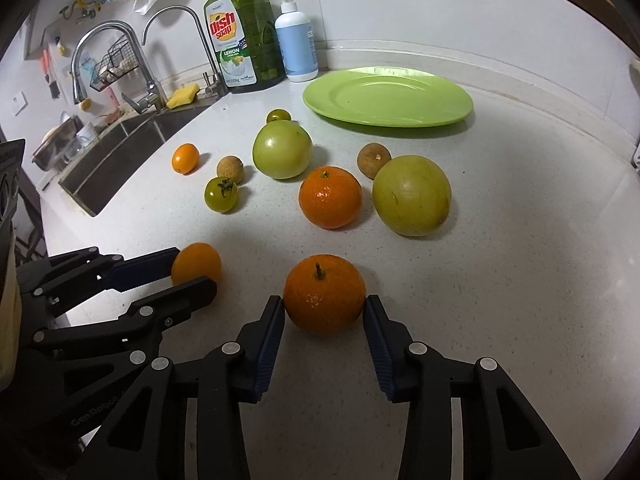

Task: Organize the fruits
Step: 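Close left gripper on small orange while right gripper closes on tangerine, then carry small orange in left gripper while right gripper carries tangerine to plate, then open left gripper over green plate while right gripper releases tangerine there, then move both open grippers back toward the remaining fruits, then close left gripper on green tomato while right gripper grasps another tangerine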

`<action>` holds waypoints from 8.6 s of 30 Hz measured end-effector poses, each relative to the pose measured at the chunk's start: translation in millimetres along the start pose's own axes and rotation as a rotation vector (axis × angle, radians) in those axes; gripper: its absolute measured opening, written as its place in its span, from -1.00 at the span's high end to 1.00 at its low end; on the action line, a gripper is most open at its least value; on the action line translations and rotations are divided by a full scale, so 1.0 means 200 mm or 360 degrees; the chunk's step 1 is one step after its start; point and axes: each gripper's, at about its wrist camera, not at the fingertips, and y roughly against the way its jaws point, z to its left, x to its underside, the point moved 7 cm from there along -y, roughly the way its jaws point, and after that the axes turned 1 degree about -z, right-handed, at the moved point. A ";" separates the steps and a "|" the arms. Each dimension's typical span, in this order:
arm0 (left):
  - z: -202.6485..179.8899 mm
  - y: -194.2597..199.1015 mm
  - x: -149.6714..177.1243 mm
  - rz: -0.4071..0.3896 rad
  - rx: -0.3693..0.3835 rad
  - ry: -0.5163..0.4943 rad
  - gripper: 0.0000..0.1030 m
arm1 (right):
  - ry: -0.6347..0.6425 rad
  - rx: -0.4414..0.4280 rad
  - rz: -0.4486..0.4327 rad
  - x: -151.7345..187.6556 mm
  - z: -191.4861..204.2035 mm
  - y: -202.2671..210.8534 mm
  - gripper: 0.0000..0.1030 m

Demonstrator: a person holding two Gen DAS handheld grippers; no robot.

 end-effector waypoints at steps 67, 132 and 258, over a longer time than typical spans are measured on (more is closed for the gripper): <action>0.16 0.18 -0.50 -0.0226 0.0225 -0.0222 0.36 | -0.0148 0.0225 -0.0346 -0.44 0.05 0.23 0.20; 0.13 -0.76 -1.06 0.0136 0.0196 -0.0411 0.19 | -0.0177 0.0150 0.0023 -0.94 -0.47 -0.55 0.19; 0.21 -0.20 -0.22 -0.0060 0.0081 -0.0190 0.42 | -0.0031 0.0223 -0.0162 -0.29 0.05 -0.18 0.17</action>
